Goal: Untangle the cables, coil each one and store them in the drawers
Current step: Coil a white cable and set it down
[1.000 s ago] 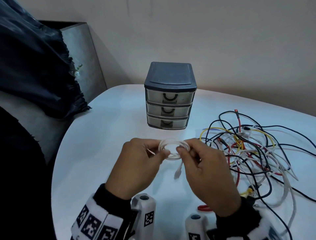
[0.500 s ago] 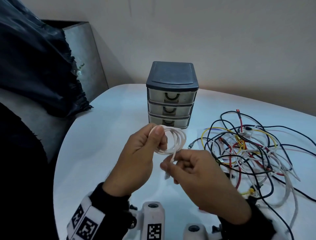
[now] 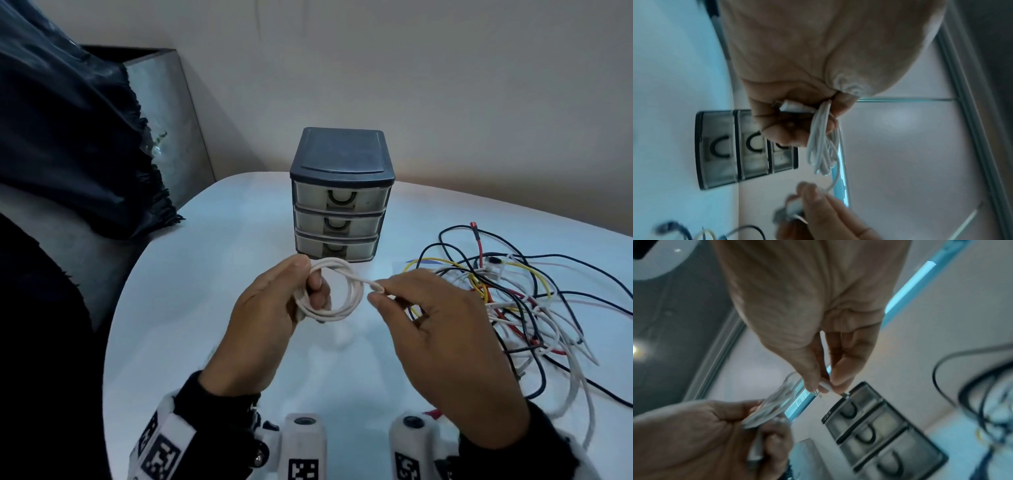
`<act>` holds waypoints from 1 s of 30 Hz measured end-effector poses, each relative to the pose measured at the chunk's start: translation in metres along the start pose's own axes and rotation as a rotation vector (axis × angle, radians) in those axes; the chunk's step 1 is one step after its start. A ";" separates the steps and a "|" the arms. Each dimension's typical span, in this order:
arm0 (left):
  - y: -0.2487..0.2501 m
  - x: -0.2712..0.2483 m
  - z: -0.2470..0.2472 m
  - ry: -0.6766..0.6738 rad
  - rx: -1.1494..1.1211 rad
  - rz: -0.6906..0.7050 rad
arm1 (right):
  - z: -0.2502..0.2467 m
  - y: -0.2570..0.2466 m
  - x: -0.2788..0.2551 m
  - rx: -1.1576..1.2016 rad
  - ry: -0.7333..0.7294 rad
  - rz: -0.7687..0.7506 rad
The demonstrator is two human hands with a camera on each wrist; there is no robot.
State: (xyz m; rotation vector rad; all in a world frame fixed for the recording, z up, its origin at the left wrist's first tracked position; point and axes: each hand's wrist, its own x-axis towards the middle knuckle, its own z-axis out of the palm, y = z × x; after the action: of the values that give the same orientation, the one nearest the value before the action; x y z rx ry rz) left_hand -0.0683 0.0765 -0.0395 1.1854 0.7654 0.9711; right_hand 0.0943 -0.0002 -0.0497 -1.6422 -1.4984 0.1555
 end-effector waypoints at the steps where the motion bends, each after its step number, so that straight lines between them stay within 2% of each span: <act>1: 0.001 0.000 0.002 -0.022 -0.072 -0.022 | 0.001 -0.002 0.000 0.131 -0.042 0.074; 4: -0.001 0.001 0.004 -0.034 -0.141 -0.037 | 0.001 -0.013 0.001 0.475 -0.182 0.277; 9: -0.005 0.003 0.005 0.014 -0.130 0.010 | -0.001 -0.016 0.005 0.683 -0.215 0.350; 15: -0.007 0.003 -0.004 -0.136 -0.504 -0.116 | 0.003 -0.012 0.009 0.970 -0.264 0.541; 18: -0.008 0.006 -0.010 -0.197 -0.340 -0.151 | 0.001 -0.006 0.011 0.989 -0.203 0.536; 20: -0.009 0.008 -0.013 -0.168 -0.203 -0.136 | 0.001 -0.002 0.011 0.993 -0.205 0.541; 25: -0.010 0.005 -0.015 -0.164 -0.086 -0.115 | 0.005 0.000 0.010 1.062 -0.349 0.631; 30: -0.007 0.006 -0.025 -0.029 0.168 -0.145 | 0.016 0.000 0.010 0.923 -0.274 0.647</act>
State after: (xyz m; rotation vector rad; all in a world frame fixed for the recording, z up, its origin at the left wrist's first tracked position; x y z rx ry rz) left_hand -0.0869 0.0912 -0.0524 1.2673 0.9112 0.7796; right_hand 0.0870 0.0162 -0.0548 -1.2663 -0.7830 1.2631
